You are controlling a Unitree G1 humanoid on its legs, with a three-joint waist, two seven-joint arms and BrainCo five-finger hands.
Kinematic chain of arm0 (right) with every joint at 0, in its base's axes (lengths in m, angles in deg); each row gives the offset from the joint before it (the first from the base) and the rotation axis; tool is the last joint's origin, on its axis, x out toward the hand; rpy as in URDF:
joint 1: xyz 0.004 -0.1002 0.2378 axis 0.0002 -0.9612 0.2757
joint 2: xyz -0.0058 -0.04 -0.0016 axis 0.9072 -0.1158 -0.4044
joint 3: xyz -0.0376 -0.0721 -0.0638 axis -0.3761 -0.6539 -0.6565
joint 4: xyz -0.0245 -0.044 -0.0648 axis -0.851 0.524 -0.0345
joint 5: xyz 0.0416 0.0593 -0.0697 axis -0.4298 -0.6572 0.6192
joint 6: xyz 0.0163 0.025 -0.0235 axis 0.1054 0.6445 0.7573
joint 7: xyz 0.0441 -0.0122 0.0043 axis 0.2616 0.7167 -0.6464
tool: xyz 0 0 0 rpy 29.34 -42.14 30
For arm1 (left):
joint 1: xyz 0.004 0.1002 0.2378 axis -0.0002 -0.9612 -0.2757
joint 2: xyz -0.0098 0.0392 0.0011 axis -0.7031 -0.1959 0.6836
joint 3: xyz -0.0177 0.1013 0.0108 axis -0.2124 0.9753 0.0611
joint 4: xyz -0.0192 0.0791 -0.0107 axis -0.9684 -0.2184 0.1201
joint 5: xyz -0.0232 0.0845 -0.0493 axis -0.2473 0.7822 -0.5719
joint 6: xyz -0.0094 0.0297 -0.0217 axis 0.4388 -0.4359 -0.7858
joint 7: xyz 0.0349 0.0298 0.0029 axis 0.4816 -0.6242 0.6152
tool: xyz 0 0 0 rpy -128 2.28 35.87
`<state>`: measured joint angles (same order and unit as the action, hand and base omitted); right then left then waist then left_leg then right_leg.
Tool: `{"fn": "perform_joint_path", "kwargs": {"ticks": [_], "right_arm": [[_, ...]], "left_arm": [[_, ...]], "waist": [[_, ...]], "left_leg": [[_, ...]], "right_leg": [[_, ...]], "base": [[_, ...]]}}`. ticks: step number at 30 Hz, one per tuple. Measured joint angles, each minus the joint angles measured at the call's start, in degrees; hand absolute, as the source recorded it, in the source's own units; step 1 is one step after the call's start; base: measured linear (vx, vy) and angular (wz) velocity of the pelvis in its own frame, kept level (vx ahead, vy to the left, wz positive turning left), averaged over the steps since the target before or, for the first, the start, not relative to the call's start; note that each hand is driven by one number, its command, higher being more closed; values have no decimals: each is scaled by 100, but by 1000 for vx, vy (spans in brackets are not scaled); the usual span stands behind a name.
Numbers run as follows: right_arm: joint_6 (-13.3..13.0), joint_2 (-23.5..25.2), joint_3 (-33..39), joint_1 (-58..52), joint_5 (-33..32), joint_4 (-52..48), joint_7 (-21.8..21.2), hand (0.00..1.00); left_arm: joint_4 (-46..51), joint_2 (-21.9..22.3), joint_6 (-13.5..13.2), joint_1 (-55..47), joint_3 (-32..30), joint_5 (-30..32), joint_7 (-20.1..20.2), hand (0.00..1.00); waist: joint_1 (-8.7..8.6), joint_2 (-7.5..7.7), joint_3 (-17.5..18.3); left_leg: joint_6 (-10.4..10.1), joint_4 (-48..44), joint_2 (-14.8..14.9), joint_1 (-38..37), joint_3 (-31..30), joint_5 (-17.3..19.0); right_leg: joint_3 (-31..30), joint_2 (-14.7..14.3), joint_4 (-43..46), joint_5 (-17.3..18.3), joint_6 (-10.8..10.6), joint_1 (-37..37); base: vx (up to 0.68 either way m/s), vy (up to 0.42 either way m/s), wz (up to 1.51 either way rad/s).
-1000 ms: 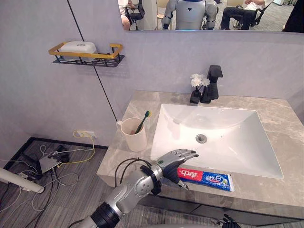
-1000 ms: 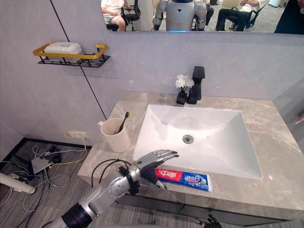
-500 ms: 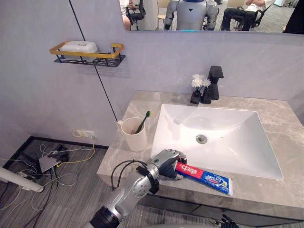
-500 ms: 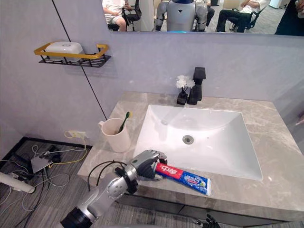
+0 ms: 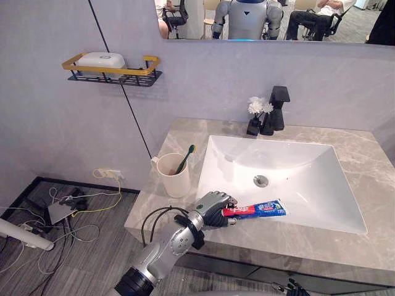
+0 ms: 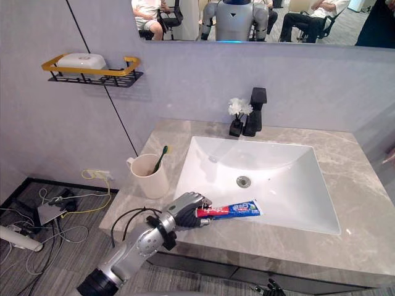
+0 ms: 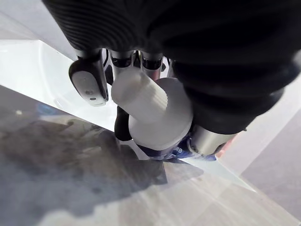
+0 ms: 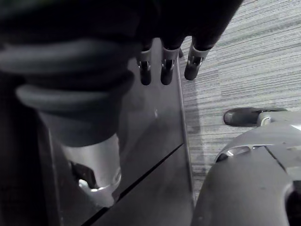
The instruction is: Organize washtable
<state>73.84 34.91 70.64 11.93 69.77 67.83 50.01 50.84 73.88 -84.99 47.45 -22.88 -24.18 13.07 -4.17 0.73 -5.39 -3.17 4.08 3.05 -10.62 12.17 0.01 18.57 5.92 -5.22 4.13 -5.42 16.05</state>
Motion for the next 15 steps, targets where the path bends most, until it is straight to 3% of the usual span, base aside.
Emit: {"fn": "perform_joint_path", "kwargs": {"ticks": [7,15], "right_arm": [[-8,44,421,-27,-225,-3,93,0],[-31,46,1175,-305,-406,-373,215,0]], "left_arm": [[133,43,178,-135,-360,-195,-205,100],[1147,300,209,-369,-947,-535,-650,100]], "waist": [[5,3,-1],[19,27,32]], "left_leg": [[-15,4,26,2,152,14],[-29,-12,94,40,412,74]], "right_leg": [[-137,-14,-4,-1,0,-63],[-400,-56,42,-3,2,-247]], "base": [[12,-7,-10],[3,-9,-15]]}}
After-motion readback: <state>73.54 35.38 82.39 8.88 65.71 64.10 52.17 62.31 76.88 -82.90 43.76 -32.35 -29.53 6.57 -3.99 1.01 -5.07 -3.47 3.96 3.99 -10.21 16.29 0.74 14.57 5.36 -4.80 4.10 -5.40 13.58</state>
